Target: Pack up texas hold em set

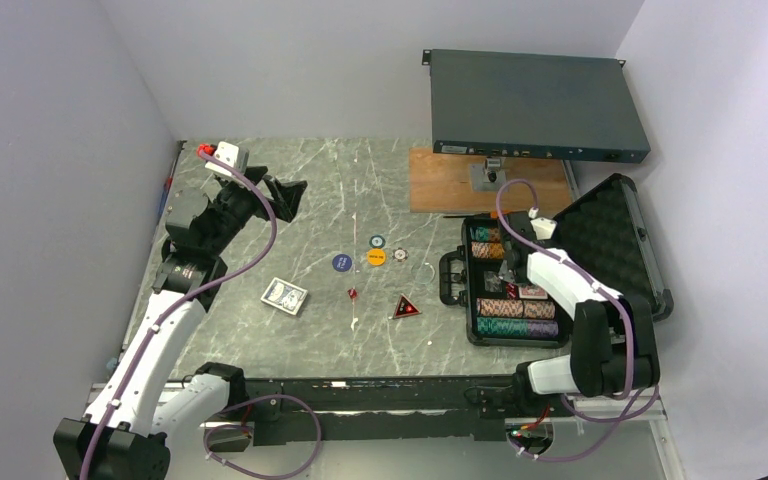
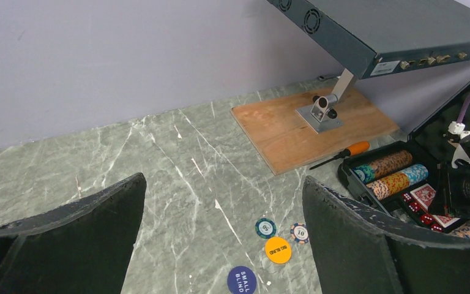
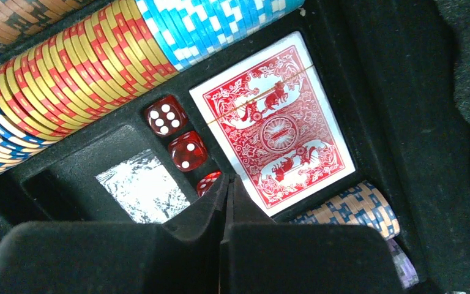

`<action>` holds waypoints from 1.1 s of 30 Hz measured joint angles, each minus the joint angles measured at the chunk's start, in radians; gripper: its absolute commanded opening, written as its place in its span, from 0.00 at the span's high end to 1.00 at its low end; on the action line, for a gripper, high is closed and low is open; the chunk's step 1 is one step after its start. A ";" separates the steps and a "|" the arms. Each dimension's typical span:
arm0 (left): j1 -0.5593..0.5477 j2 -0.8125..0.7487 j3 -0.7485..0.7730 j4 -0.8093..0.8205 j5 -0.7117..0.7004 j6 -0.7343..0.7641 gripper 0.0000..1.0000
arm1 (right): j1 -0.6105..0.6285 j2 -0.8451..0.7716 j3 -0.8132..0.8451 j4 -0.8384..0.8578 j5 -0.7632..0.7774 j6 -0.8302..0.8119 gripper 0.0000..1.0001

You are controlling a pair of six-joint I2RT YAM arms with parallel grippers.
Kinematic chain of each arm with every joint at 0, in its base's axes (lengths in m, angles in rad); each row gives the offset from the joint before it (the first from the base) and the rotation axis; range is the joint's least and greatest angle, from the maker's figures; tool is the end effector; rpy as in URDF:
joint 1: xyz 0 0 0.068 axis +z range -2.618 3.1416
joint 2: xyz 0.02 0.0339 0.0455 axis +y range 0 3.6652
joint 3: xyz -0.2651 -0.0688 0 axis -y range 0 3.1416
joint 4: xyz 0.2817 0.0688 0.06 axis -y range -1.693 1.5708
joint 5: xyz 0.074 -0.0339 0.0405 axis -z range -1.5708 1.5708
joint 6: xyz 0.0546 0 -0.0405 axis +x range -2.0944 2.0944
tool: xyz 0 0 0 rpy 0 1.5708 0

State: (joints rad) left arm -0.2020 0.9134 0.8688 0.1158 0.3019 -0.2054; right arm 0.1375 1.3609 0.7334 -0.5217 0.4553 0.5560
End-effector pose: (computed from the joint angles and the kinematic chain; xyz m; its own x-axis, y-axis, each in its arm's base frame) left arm 0.2592 -0.0697 0.3797 -0.0301 -0.1926 -0.9808 0.4862 0.8545 -0.1827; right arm 0.2790 0.0144 0.1437 -0.7386 0.3763 -0.5593 0.5239 0.8426 -0.1248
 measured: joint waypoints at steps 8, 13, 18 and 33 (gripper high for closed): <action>0.000 0.000 0.000 0.000 -0.001 0.001 0.01 | -0.002 0.042 0.013 0.016 -0.050 0.004 1.00; 0.000 0.000 0.000 0.000 0.000 0.001 0.01 | -0.003 0.076 0.023 0.039 -0.049 0.005 1.00; 0.000 0.000 0.000 0.000 -0.001 0.001 0.01 | -0.003 0.076 0.024 0.043 -0.048 0.010 1.00; 0.000 0.000 0.000 0.000 -0.001 0.001 0.01 | -0.008 0.011 0.020 -0.038 -0.098 0.065 1.00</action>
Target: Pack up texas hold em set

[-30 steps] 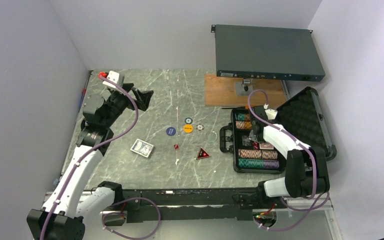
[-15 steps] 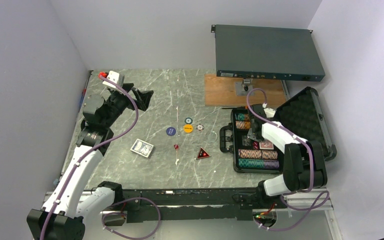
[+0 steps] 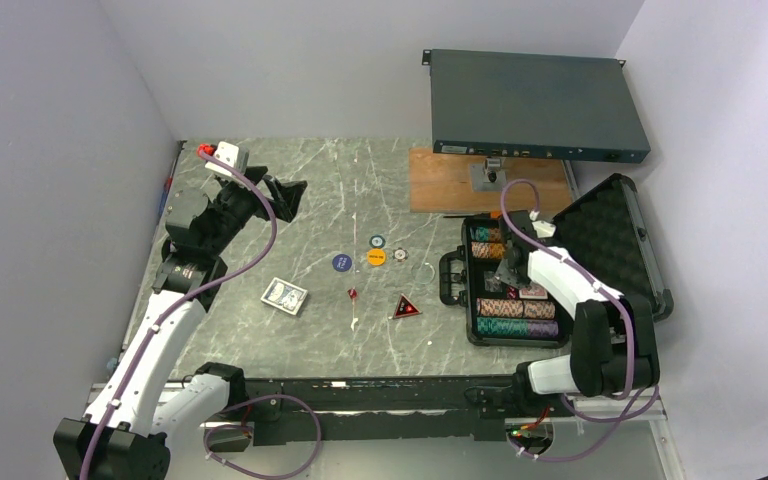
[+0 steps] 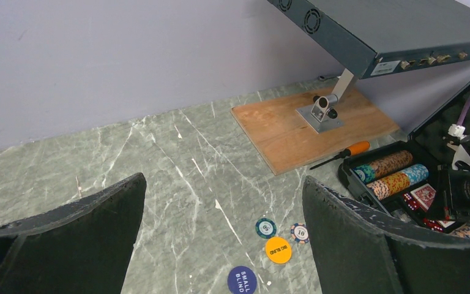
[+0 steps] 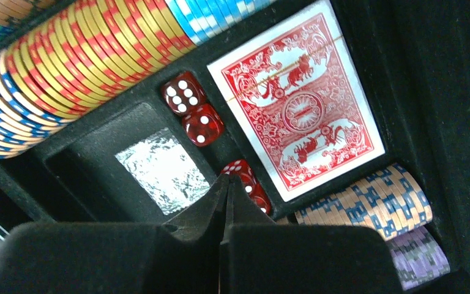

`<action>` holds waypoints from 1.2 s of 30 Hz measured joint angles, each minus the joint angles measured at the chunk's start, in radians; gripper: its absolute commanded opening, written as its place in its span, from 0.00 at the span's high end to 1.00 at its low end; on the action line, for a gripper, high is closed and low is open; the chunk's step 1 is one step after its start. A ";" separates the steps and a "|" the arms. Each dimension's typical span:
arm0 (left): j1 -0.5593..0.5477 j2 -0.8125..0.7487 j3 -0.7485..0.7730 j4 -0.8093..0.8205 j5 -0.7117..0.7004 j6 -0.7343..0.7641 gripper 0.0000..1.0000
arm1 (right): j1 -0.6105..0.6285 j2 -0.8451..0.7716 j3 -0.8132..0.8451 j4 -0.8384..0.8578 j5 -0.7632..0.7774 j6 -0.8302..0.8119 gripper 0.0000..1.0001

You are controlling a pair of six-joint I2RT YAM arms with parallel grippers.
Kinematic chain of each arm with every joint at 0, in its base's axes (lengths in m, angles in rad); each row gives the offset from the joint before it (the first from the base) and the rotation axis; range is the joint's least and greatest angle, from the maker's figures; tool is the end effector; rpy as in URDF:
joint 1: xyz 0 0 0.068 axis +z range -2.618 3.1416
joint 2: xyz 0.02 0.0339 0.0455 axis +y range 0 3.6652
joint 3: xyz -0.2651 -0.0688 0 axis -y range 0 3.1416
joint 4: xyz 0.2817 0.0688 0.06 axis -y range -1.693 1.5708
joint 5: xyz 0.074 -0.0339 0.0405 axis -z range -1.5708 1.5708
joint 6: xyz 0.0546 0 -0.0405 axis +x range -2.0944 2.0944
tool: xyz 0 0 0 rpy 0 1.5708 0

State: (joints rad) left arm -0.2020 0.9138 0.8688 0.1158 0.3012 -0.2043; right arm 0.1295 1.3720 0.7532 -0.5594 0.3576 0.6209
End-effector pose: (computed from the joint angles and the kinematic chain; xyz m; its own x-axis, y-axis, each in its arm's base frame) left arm 0.2593 -0.0696 0.3796 -0.0298 -0.1917 -0.9810 0.4855 0.8551 -0.1818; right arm 0.2799 0.0172 0.1432 -0.7383 0.4534 -0.4993 0.5426 0.8390 -0.0405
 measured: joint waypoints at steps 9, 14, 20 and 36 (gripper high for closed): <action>0.000 0.000 0.000 0.000 0.000 0.000 0.01 | 0.026 -0.076 0.010 -0.034 -0.007 -0.084 0.58; 0.000 0.000 0.000 0.000 0.000 0.000 0.01 | 0.199 -0.235 0.039 0.002 -0.038 -0.158 0.30; 0.000 0.000 0.000 0.000 -0.002 0.000 0.01 | 0.519 -0.216 0.046 0.163 -0.112 -0.185 0.21; 0.000 -0.016 0.000 -0.004 -0.048 0.010 0.01 | 0.873 0.394 0.403 0.351 -0.237 -0.275 0.39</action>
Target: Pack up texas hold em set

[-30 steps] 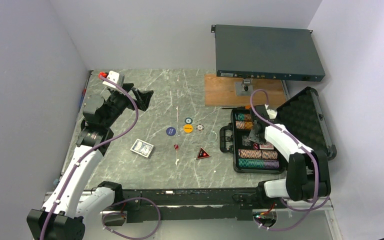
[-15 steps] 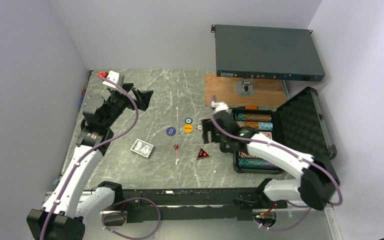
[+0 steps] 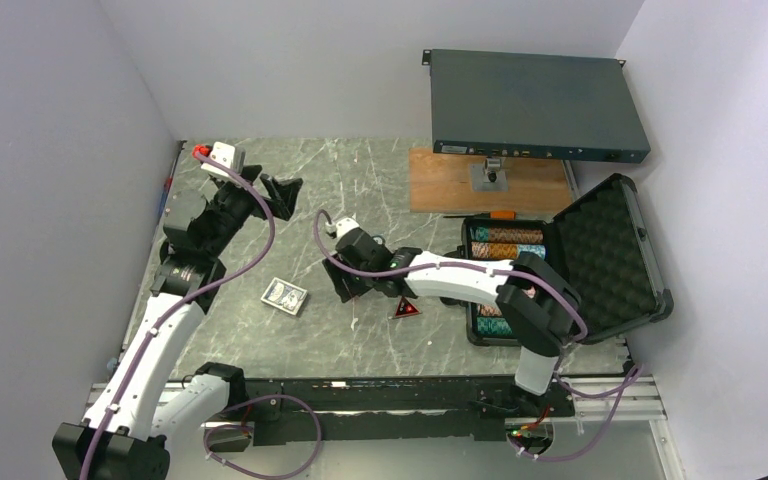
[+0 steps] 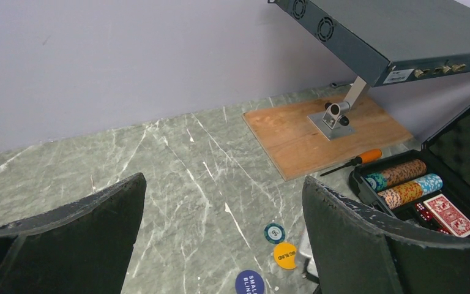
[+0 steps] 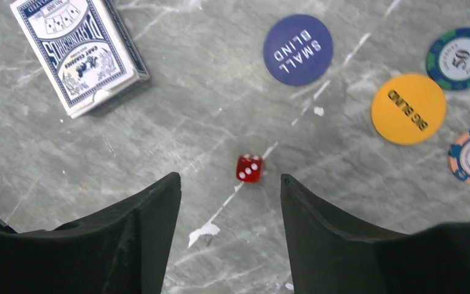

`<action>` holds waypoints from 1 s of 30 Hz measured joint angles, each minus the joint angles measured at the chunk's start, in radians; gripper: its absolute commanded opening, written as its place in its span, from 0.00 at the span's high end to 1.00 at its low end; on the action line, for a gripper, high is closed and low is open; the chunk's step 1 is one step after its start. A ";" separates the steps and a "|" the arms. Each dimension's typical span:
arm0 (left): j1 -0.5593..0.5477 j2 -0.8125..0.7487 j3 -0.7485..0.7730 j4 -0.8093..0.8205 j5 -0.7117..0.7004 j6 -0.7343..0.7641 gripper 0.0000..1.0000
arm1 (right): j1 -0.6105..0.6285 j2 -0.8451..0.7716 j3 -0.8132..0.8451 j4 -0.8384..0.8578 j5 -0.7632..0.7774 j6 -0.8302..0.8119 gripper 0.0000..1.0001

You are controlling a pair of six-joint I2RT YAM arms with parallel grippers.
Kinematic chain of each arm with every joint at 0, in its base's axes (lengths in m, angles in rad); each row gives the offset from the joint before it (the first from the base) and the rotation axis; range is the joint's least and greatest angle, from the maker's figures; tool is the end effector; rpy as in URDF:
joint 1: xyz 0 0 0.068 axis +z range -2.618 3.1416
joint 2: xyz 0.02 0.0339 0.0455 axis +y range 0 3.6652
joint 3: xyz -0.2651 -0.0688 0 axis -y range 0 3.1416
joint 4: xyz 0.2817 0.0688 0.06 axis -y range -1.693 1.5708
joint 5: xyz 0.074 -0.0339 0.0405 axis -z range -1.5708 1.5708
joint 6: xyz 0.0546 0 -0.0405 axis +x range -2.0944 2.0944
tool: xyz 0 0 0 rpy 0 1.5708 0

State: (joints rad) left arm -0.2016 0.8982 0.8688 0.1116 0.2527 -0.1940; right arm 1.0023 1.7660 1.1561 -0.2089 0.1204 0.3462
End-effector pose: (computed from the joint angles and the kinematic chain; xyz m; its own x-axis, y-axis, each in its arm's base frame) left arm 0.2565 -0.0664 0.3830 -0.0055 -0.1894 -0.9819 0.4453 0.8787 -0.1720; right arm 0.2339 0.3540 0.1678 -0.6388 -0.3741 -0.6723 -0.6120 0.7766 0.1493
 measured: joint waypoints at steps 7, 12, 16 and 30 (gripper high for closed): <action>0.019 0.000 0.000 0.001 0.000 -0.002 0.01 | 0.020 0.105 0.089 -0.023 0.012 -0.009 0.54; 0.047 0.000 0.000 0.003 0.003 -0.011 0.01 | 0.032 0.139 0.095 -0.066 0.045 -0.011 0.59; 0.064 0.000 0.000 0.004 0.006 -0.015 0.01 | 0.035 0.140 0.095 -0.081 0.058 -0.010 0.59; 0.078 0.000 0.000 0.005 0.022 -0.037 0.01 | 0.035 0.181 0.109 -0.090 0.065 -0.010 0.68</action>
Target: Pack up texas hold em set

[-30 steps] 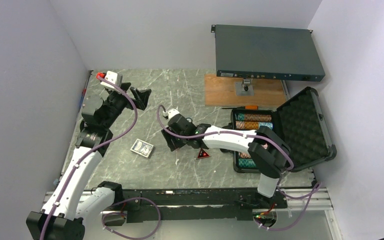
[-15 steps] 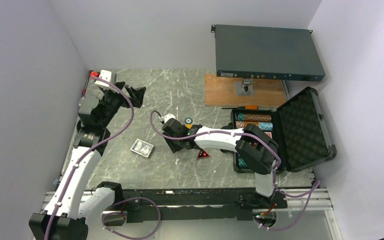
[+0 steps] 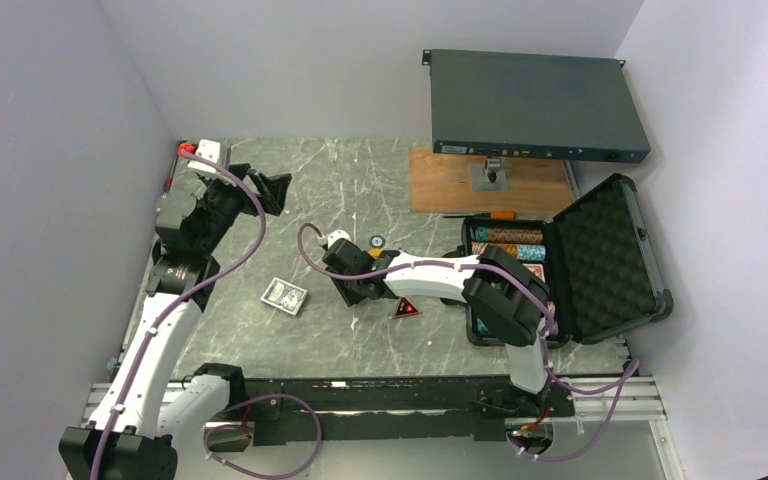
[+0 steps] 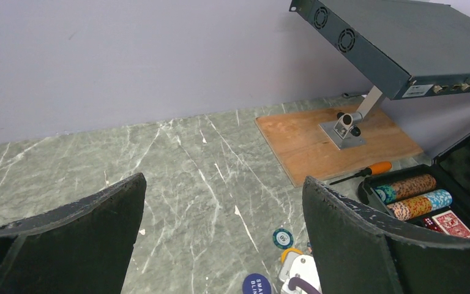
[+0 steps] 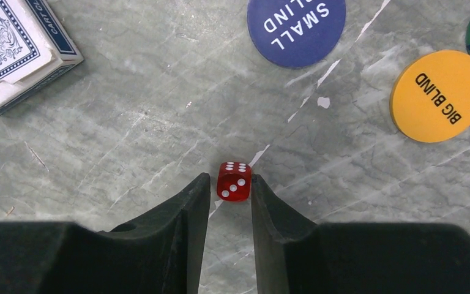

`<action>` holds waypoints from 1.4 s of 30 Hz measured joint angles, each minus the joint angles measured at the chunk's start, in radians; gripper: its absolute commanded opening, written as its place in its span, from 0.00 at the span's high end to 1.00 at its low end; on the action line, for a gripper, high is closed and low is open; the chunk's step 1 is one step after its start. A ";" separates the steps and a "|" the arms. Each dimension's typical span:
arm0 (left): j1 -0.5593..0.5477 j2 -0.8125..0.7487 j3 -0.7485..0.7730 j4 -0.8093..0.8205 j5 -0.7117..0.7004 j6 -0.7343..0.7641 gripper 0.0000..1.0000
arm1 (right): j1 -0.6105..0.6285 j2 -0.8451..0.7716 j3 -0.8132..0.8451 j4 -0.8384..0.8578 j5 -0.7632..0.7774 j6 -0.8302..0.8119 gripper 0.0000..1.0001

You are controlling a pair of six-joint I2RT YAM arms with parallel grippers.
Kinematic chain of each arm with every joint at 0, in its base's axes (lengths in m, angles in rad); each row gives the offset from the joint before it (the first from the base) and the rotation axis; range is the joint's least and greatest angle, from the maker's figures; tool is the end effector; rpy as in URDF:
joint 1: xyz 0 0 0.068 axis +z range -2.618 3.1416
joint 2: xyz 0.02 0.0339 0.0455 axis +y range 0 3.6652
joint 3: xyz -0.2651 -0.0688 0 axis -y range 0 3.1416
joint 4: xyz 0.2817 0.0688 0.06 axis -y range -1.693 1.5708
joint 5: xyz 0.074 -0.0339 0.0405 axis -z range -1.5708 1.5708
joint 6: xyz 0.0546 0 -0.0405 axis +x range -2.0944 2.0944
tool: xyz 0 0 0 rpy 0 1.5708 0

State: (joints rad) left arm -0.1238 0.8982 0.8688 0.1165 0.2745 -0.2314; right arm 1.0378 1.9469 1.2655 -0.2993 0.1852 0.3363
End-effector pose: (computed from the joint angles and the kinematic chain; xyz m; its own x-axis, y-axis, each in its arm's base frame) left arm 0.2604 -0.0473 0.3836 -0.0047 -0.2219 -0.9751 0.3963 0.8948 -0.2055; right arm 0.2348 0.3782 0.1232 -0.6607 -0.4816 -0.5758 -0.6107 0.7909 0.0392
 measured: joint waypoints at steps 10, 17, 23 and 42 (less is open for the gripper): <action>0.011 0.000 0.000 0.014 0.018 -0.008 0.01 | 0.000 0.000 0.000 0.000 0.023 0.001 0.64; 0.014 0.000 0.000 0.016 0.024 -0.021 0.01 | 0.000 0.000 0.002 0.000 0.024 0.001 0.67; 0.014 0.000 0.000 0.021 0.026 -0.022 0.01 | 0.000 0.000 0.002 0.000 0.024 0.001 0.71; 0.020 0.001 0.000 0.036 0.043 -0.027 0.01 | -0.014 -0.081 -0.065 -0.019 0.123 0.008 1.00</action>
State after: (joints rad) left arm -0.1040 0.8993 0.8688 0.1528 0.3172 -0.2584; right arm 1.0237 1.8660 1.2007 -0.3187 0.3084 0.3447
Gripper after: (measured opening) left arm 0.992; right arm 0.087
